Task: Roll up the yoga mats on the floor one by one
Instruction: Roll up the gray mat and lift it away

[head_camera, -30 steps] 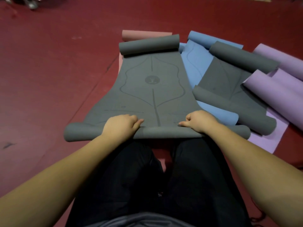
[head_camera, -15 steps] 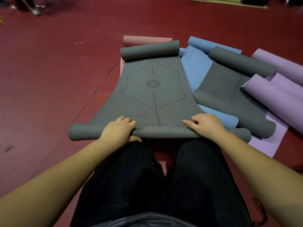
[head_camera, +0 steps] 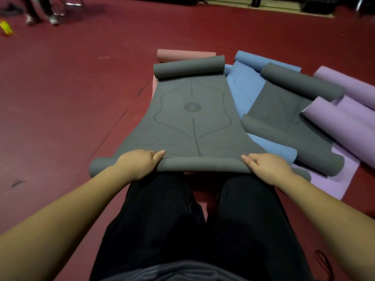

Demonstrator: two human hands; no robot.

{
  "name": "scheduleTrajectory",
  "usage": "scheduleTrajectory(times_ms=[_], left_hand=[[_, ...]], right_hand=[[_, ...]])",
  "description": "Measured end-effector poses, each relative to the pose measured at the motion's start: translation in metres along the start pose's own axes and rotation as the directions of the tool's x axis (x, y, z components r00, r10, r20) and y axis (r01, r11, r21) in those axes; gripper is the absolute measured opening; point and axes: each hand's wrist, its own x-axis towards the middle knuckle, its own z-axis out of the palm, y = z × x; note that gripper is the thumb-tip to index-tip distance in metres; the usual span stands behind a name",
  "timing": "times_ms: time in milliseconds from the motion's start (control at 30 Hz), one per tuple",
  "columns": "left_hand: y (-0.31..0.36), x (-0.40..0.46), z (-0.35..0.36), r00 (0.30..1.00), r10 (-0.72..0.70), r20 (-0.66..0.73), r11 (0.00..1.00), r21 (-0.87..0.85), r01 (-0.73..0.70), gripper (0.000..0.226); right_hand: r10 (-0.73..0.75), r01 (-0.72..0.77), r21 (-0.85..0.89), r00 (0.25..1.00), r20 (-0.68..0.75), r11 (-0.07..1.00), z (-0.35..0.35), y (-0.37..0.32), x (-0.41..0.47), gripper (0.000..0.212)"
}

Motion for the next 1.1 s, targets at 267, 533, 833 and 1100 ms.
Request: scheduleTrajectory(times_ms=[267, 533, 833, 1100], left_hand=[[-0.001, -0.020, 0.005, 0.960, -0.060, -0.272, 0.964, 0.233, 0.127, 0.083], [0.003, -0.017, -0.010, 0.982, -0.142, -0.125, 0.985, 0.079, 0.152, 0.066], [0.008, 0.008, -0.030, 0.959, -0.173, 0.227, 0.982, -0.035, 0.185, 0.038], [0.008, 0.017, -0.020, 0.948, -0.252, 0.194, 0.960, 0.171, 0.220, 0.040]], right_hand=[[0.033, -0.033, -0.002, 0.999, -0.012, 0.999, 0.000, -0.001, 0.000, 0.052], [0.068, -0.069, 0.022, 0.995, 0.070, 0.997, -0.010, -0.004, -0.002, 0.053], [0.072, -0.105, 0.089, 0.948, 0.309, 0.990, -0.030, 0.005, 0.015, 0.047], [0.051, -0.081, 0.121, 0.970, 0.236, 0.989, -0.023, 0.000, 0.027, 0.045]])
